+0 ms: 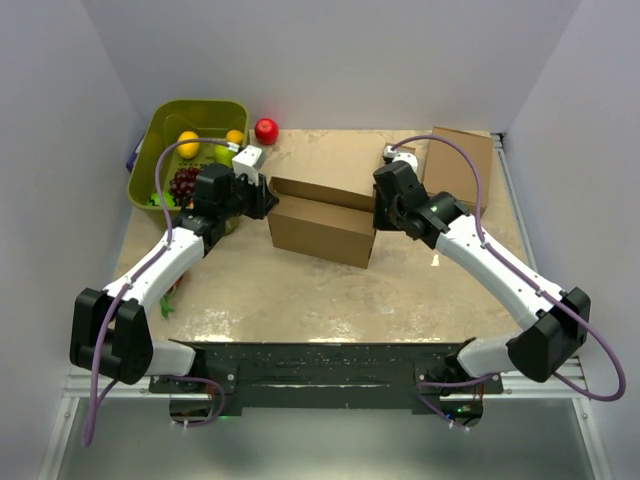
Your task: Fold the paper box
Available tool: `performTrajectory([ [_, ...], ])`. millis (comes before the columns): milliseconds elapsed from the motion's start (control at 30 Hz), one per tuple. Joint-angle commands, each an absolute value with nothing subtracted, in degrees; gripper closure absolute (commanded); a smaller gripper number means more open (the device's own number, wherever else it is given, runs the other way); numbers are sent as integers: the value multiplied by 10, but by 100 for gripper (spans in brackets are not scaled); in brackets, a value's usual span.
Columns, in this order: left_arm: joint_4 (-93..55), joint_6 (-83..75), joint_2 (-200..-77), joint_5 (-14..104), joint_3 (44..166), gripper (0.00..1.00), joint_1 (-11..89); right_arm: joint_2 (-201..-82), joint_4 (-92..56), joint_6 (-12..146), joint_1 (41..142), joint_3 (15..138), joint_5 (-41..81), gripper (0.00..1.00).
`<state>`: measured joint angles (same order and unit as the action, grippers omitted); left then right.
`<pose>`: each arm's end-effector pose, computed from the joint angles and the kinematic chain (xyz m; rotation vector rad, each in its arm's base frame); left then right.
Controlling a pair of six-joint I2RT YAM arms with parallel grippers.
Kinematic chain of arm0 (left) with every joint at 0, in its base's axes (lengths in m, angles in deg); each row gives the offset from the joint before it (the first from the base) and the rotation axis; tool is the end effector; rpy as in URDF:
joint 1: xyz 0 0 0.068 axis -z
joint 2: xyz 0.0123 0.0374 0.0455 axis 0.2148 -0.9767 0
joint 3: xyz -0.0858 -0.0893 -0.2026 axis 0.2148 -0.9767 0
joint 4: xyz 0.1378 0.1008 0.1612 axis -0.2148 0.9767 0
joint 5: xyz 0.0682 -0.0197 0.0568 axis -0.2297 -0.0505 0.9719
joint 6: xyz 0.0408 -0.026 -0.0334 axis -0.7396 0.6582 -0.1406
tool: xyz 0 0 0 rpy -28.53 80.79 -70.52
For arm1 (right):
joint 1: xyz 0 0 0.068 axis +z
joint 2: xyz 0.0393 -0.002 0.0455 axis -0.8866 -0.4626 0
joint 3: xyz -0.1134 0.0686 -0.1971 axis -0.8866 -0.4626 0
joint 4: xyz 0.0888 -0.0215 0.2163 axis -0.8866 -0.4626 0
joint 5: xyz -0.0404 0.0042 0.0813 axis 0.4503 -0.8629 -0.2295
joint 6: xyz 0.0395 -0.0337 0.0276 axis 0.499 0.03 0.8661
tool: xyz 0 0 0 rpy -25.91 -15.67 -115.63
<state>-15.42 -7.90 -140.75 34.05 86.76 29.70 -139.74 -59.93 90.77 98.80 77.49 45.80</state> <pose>0.2798 -0.1018 0.2558 0.3903 1.9957 -0.6117 0.2325 0.1542 0.3031 0.0423 2.3206 0.2073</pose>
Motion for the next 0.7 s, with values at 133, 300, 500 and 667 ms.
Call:
performTrajectory([
  [133,-88,-82,-1419,293,851,77,318,-1393,-637,906,999,765,431,100],
  [300,-87,-81,-1418,291,851,78,318,-1395,-624,911,999,761,423,100],
  [500,-90,-80,-1419,285,851,78,317,-1401,-595,918,999,752,396,100],
  [667,-91,-80,-1418,281,851,78,317,-1416,-600,922,1012,739,408,100],
])
